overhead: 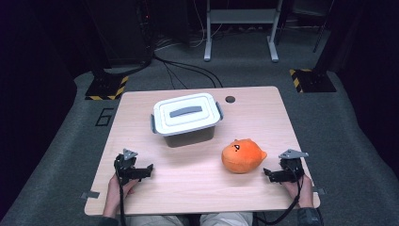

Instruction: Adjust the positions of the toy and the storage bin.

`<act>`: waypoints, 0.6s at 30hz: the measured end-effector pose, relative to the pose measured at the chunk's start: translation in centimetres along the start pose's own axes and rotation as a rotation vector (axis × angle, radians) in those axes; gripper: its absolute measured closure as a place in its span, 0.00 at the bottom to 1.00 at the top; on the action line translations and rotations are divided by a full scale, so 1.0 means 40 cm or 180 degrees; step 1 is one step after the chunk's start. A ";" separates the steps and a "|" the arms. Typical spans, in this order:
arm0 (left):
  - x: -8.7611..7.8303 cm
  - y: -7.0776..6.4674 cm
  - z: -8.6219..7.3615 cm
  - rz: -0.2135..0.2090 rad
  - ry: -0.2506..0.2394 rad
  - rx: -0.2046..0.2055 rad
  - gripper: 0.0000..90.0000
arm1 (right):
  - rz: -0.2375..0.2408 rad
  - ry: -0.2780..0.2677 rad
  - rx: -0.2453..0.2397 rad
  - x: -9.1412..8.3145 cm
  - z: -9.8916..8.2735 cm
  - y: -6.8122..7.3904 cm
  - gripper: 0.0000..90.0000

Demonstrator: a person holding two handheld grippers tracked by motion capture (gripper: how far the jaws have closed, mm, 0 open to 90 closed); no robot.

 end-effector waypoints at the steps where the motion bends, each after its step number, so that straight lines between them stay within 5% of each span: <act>1: 0.000 0.001 0.000 0.0010 -0.0004 0.0014 0.00 | -0.0013 -0.0019 -0.0017 0.001 0.000 -0.001 0.03; 18: -0.003 0.002 -0.002 0.0009 0.0002 0.0028 0.00 | 0.0117 0.0000 -0.0025 -0.024 0.003 0.016 0.00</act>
Point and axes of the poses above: each handheld gripper's, and its own axes: x roughly forward along the jaws, z roughly out of its top, y roughly to its left, the point moved 4 cm from there along x, roughly forward along the jaws, and after that the axes turned 6 degrees about z, right-handed, at the moved point
